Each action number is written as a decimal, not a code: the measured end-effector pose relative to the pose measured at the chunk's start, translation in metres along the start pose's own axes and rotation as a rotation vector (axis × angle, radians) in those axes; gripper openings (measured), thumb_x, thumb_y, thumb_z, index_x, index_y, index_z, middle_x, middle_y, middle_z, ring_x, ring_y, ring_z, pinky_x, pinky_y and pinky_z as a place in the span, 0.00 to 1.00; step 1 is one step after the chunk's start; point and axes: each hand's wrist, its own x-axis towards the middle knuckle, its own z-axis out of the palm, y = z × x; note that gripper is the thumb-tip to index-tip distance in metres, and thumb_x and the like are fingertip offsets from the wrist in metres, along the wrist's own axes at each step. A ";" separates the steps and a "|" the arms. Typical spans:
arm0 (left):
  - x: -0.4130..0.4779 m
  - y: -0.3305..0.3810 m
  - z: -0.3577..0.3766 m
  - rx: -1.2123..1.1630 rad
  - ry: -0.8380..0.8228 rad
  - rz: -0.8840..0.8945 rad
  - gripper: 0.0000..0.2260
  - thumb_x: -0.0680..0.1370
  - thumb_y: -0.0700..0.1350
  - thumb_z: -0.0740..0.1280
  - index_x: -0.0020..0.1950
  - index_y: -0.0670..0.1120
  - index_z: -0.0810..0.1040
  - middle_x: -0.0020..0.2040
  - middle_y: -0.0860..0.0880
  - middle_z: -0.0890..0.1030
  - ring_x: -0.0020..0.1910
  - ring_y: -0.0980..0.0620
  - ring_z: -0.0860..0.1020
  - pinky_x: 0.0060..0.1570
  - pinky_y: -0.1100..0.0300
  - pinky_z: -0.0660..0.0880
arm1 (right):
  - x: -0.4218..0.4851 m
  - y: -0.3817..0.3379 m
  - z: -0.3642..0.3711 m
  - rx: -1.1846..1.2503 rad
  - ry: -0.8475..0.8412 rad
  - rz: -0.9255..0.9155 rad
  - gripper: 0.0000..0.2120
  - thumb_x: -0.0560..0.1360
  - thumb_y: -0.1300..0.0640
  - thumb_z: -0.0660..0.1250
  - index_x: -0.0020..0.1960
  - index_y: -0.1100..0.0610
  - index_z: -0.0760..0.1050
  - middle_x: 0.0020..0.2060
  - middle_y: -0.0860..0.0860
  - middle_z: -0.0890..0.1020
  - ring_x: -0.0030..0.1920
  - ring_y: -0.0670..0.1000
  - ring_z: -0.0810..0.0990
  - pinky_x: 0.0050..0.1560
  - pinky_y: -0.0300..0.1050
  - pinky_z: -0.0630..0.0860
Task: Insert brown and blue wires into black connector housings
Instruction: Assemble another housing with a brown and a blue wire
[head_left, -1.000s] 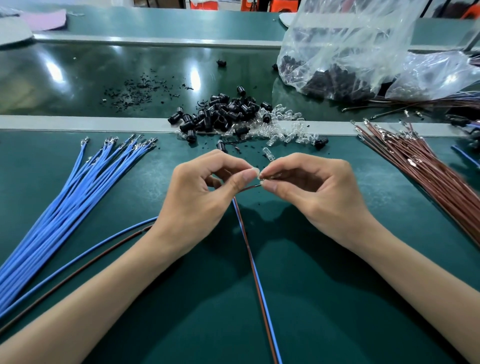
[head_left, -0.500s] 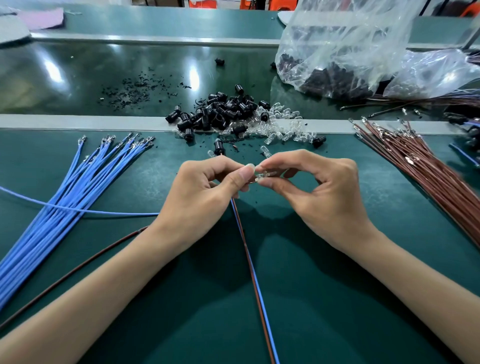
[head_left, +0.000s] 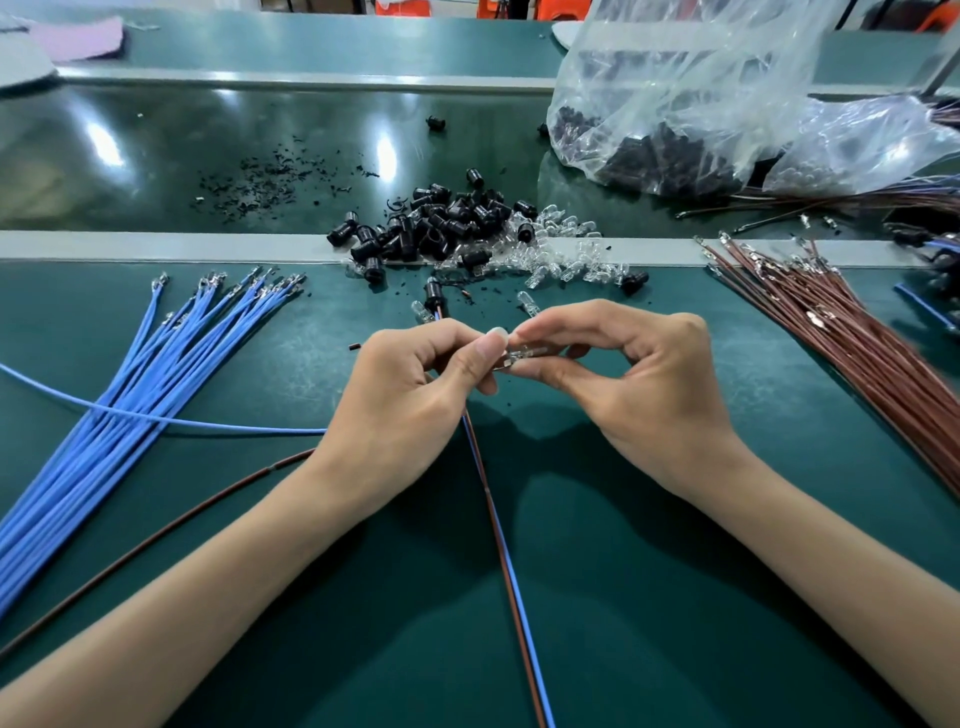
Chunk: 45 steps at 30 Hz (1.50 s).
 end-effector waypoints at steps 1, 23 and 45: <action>0.000 0.000 0.000 0.010 -0.001 0.001 0.13 0.74 0.54 0.62 0.33 0.50 0.77 0.23 0.59 0.72 0.25 0.59 0.65 0.28 0.70 0.61 | 0.000 0.000 0.000 0.003 -0.001 0.001 0.12 0.67 0.63 0.76 0.48 0.52 0.81 0.40 0.44 0.84 0.42 0.40 0.83 0.49 0.34 0.77; 0.000 0.000 0.003 0.025 0.034 -0.041 0.19 0.74 0.56 0.61 0.30 0.45 0.76 0.23 0.44 0.63 0.23 0.56 0.60 0.24 0.64 0.56 | -0.002 -0.002 0.001 0.009 -0.001 0.028 0.12 0.68 0.66 0.74 0.48 0.56 0.81 0.41 0.45 0.84 0.44 0.39 0.83 0.50 0.33 0.77; 0.000 -0.001 0.001 -0.006 -0.021 -0.003 0.17 0.75 0.54 0.62 0.29 0.47 0.75 0.21 0.55 0.64 0.21 0.59 0.60 0.24 0.69 0.56 | -0.003 -0.003 0.000 0.007 -0.025 0.034 0.11 0.66 0.62 0.76 0.48 0.55 0.82 0.41 0.46 0.85 0.43 0.40 0.84 0.50 0.35 0.78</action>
